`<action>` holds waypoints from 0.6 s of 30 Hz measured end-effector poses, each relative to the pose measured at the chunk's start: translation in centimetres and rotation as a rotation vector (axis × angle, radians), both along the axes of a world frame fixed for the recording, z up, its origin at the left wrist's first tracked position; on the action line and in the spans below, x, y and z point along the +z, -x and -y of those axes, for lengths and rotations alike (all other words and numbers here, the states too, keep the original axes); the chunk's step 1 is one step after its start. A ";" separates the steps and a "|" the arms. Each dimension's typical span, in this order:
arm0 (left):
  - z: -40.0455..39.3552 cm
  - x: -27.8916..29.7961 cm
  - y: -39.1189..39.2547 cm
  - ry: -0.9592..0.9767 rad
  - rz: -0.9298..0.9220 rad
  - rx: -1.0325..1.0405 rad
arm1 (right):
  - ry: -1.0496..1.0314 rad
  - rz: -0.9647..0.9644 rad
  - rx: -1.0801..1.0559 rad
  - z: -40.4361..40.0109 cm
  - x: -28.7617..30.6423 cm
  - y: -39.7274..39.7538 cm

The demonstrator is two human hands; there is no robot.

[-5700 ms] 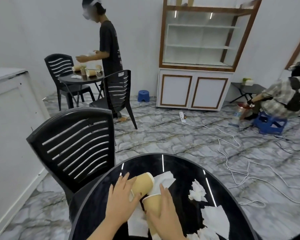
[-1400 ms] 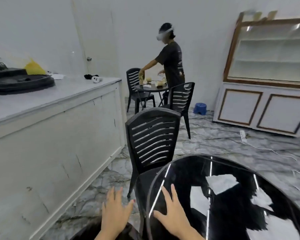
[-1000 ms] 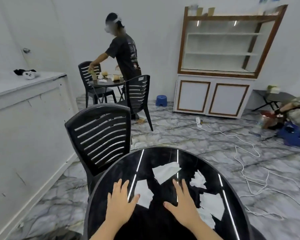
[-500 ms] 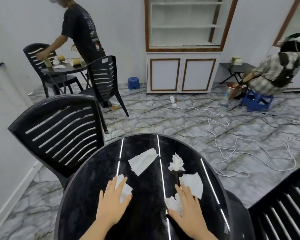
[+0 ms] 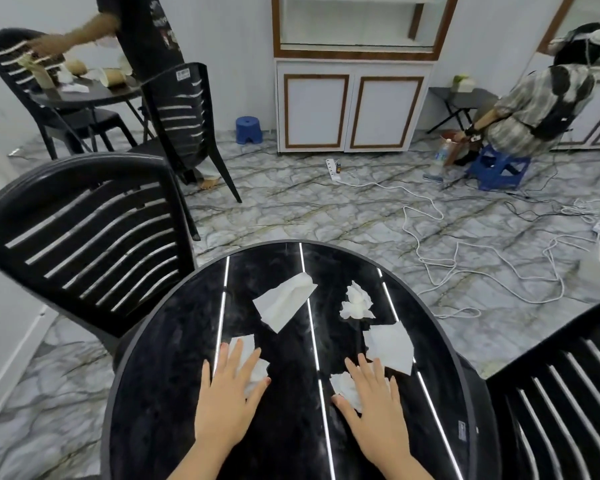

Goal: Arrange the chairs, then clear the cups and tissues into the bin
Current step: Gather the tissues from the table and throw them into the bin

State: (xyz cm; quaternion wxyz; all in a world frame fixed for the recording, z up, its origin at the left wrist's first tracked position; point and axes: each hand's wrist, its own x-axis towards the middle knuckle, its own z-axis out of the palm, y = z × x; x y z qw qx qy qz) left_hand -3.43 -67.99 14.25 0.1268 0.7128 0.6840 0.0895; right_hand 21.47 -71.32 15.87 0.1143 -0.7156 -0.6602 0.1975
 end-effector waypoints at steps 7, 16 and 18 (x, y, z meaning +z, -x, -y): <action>0.1 0.1 -0.1 -0.050 0.204 -0.024 | -0.049 -0.072 -0.020 0.1 -0.4 0.3; 1.3 0.5 -0.7 -0.009 0.365 0.053 | -0.131 -0.192 -0.012 0.4 -1.5 0.1; 2.3 1.0 -1.0 0.011 0.421 0.094 | -0.166 -0.201 0.014 0.5 -2.2 -0.3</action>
